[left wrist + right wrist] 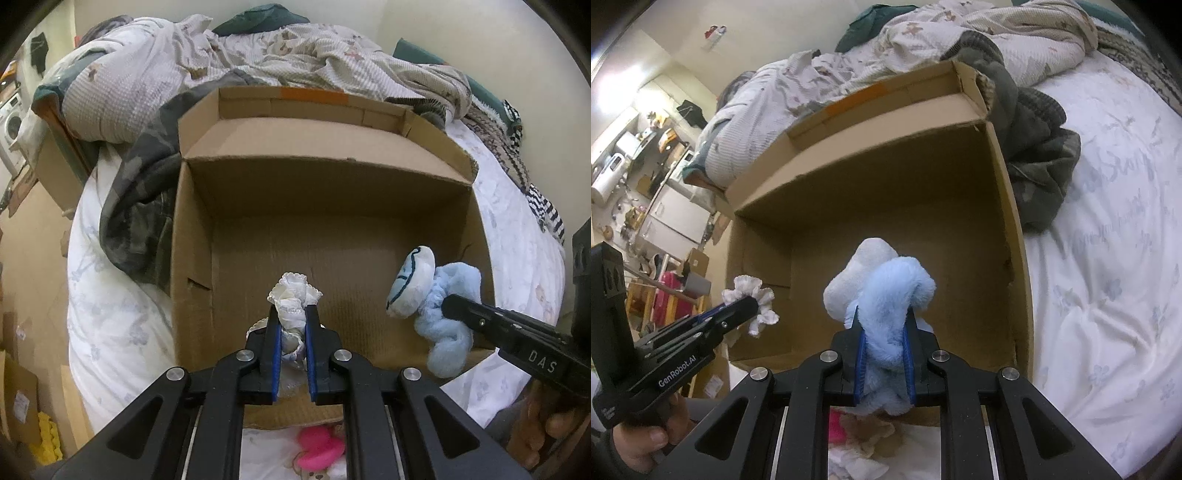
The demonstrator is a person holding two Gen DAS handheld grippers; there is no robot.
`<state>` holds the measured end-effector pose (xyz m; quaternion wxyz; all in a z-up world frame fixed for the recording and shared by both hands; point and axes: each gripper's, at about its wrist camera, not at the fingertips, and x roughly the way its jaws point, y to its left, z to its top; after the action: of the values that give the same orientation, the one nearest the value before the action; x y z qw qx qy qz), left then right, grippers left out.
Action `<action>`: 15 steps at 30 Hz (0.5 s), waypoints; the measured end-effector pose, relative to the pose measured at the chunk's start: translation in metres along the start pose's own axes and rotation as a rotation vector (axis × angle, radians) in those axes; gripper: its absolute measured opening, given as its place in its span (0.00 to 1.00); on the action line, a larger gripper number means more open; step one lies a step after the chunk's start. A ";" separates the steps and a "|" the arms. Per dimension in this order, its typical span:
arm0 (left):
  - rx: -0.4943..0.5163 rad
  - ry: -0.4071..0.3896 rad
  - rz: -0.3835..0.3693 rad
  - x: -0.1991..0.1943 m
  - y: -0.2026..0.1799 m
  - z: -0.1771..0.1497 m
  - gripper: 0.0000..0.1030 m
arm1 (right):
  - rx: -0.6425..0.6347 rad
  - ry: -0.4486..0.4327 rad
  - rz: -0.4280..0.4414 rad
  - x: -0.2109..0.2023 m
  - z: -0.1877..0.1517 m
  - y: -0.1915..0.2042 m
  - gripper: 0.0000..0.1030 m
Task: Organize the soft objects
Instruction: 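Carry both items into the box and open both tools to release them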
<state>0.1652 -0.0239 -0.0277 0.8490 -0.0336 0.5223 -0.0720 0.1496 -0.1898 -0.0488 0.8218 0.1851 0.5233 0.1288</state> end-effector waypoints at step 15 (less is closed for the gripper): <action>0.014 -0.004 0.010 0.001 -0.005 -0.001 0.12 | -0.035 0.034 -0.033 0.015 0.002 0.005 0.18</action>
<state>0.1641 -0.0287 -0.0284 0.8508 -0.0251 0.5200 -0.0713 0.1580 -0.1800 -0.0580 0.8180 0.1600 0.5377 0.1273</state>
